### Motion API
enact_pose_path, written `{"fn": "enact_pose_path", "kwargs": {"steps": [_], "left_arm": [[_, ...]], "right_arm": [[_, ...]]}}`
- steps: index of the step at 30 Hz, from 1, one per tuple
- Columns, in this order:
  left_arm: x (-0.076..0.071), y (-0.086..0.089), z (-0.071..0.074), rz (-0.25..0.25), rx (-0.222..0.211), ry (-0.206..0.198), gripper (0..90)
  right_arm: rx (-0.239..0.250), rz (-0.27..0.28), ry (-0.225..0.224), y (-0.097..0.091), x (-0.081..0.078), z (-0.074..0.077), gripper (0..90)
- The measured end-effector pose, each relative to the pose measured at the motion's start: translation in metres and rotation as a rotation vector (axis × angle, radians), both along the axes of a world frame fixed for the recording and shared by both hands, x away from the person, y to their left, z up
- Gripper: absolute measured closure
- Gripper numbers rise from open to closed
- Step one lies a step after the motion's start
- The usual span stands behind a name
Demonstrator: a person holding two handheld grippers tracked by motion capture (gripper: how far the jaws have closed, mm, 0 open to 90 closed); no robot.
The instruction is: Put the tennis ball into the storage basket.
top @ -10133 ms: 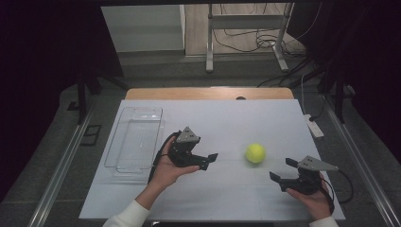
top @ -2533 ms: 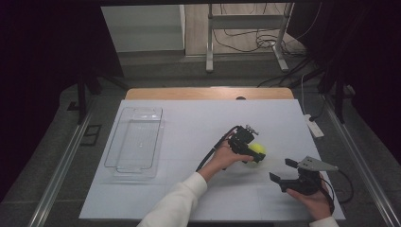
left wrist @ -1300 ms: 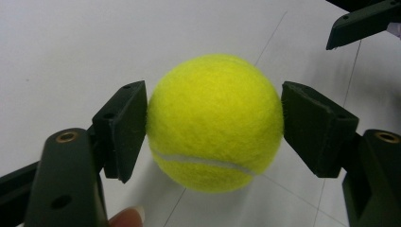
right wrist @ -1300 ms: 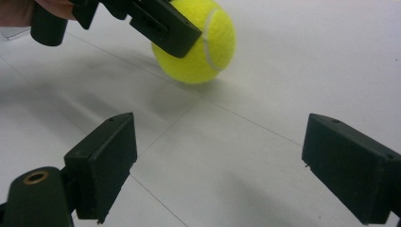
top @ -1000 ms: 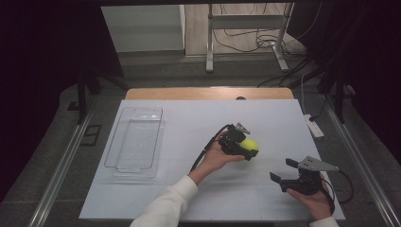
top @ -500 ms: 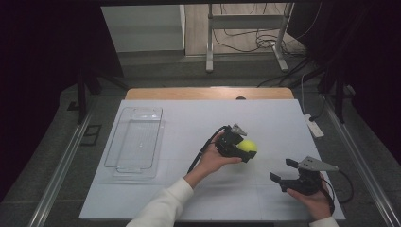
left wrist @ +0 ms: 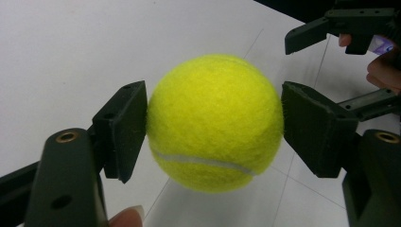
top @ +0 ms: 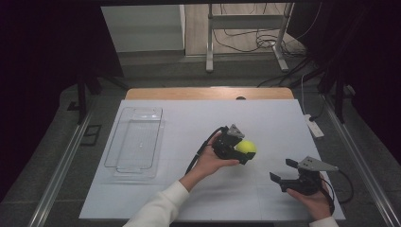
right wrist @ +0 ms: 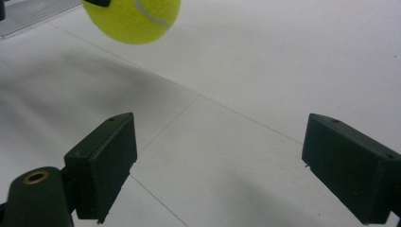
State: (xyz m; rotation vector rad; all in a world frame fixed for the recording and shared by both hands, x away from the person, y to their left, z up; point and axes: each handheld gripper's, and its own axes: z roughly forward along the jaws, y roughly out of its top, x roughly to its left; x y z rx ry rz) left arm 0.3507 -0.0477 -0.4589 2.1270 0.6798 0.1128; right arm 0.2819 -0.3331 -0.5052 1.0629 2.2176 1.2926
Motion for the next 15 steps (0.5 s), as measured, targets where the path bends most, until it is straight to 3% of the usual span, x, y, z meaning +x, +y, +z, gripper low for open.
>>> {"fn": "enact_pose_path", "kwargs": {"steps": [15], "left_arm": [[-0.0066,0.0076,0.0029,0.003,-0.013,-0.016,27.3]], "right_arm": [[-0.001,-0.001,0.0,0.0004,-0.0001,-0.0003,11.7]]}}
